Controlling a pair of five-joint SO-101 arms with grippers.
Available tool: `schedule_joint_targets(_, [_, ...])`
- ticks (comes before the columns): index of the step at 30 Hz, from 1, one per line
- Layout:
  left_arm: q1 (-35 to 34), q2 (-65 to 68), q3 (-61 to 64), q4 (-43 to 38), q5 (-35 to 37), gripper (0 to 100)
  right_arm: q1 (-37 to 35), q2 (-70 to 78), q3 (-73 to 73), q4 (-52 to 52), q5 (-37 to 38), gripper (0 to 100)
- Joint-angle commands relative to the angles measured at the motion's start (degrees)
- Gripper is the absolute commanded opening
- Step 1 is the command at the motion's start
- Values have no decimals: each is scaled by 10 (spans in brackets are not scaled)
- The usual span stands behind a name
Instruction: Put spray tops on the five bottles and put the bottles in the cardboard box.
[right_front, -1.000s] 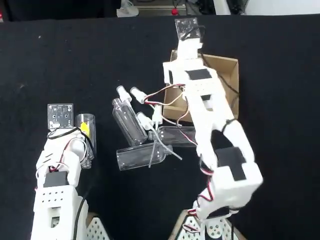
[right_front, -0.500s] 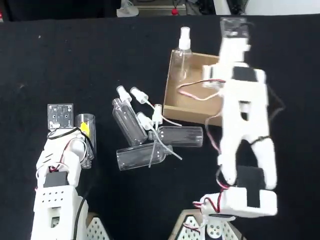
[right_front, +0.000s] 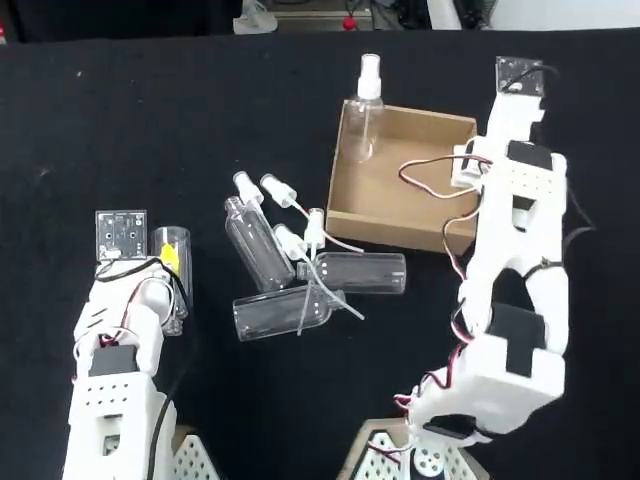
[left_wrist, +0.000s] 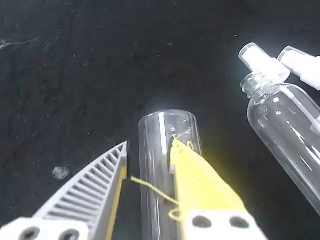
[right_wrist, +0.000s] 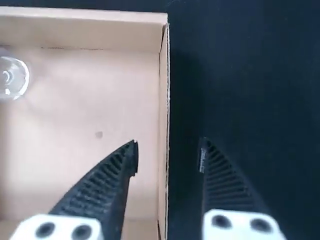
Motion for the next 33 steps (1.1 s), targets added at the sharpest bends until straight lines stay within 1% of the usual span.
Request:
schedule_joint_targets(1, [0,-5,-5,-11,-5,145,11,5,-15,-38,7,169])
schedule_joint_targets(7, [0,-5,-5,-11,-5,145,21,66,-27,-93,55,169])
schedule_joint_targets(14, [0,-5,-5,-11,-5,145,51,144,-134,-85,59,169])
schedule_joint_targets(20, [0,-5,-5,-11,-5,145,47,208,-237,-28,59,169])
schedule_joint_targets(24, [0,-5,-5,-11,-5,145,47,247,-308,37,59,169])
schedule_joint_targets(28, [0,-5,-5,-11,-5,145,41,264,-371,105,55,172])
schedule_joint_targets(33, [0,-5,-5,-11,-5,145,34,265,-415,149,55,173])
